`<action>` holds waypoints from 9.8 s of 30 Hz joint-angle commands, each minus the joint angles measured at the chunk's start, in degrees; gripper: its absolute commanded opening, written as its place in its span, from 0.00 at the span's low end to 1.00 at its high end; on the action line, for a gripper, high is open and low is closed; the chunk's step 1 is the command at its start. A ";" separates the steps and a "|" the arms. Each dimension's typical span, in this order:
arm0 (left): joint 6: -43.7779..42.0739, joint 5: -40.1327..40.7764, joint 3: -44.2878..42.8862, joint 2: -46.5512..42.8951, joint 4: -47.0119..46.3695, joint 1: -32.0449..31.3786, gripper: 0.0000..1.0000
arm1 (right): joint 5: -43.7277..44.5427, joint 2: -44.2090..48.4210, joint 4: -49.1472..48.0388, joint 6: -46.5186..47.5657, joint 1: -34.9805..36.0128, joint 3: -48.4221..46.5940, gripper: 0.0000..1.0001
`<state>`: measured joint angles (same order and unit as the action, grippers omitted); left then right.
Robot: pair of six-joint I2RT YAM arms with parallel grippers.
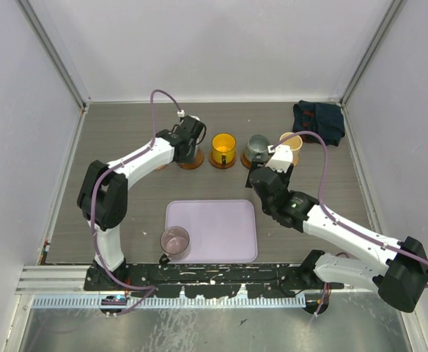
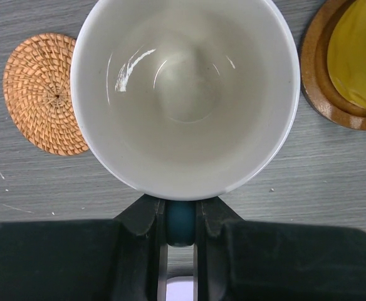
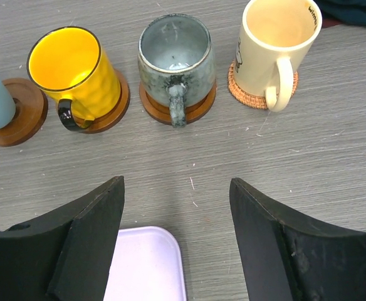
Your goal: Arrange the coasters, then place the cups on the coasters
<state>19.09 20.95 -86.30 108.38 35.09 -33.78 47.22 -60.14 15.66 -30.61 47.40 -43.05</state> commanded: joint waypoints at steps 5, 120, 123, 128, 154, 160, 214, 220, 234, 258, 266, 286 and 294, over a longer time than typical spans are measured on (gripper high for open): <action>1.86 -0.21 -3.84 -0.35 -2.80 0.60 0.00 | -0.28 -1.14 -0.28 -0.62 -0.29 -1.11 0.72; 17.80 -10.01 33.53 -59.62 19.68 -17.34 0.74 | -7.03 -8.70 -0.54 -1.40 -0.84 -5.03 0.75; 20.91 -12.26 35.69 -64.42 22.27 -18.71 0.75 | -7.56 -9.17 -0.54 -1.42 -0.98 -5.11 0.75; 24.35 -14.10 40.56 -71.00 24.83 -19.73 0.77 | -9.02 -10.13 -1.28 -1.39 -1.11 -5.20 0.75; 34.21 -14.26 52.20 -70.83 17.15 -30.58 0.71 | -7.91 -9.78 -1.69 -1.77 -1.33 -5.46 0.75; 34.30 -11.93 54.28 -70.23 15.79 -31.78 0.62 | -8.20 -9.58 -1.64 -1.97 -1.29 -5.11 0.75; 21.57 4.53 48.86 -55.61 1.14 -33.06 0.00 | -9.98 -8.58 -2.51 -4.33 -1.32 -1.77 0.75; 18.06 10.68 47.09 -54.59 -2.96 -33.19 0.00 | -9.35 -7.26 -3.11 -4.05 -1.30 -0.55 0.75; 13.78 24.70 44.14 -52.87 -7.37 -33.32 0.00 | -8.31 -5.52 -5.71 -3.42 -1.34 2.73 0.74; -1.75 13.76 49.41 -51.12 -33.47 -1.85 0.00 | 3.36 -1.94 -2.78 -4.43 -2.77 6.79 1.00; -5.48 6.32 49.52 -43.93 -43.84 6.53 0.00 | 12.11 1.07 -2.32 -4.89 -4.71 8.64 1.00; -10.28 -1.31 41.31 -25.46 -56.94 13.10 0.00 | 15.60 5.21 -9.20 -0.53 -6.18 12.76 1.00; -10.57 -1.80 40.12 -23.64 -56.99 14.13 0.00 | 14.98 4.88 -9.22 -0.68 -6.41 12.66 1.00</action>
<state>9.47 18.94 -42.50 84.84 -13.63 -20.23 60.38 -56.12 8.78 -31.31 41.32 -30.00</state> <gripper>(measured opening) 0.195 0.999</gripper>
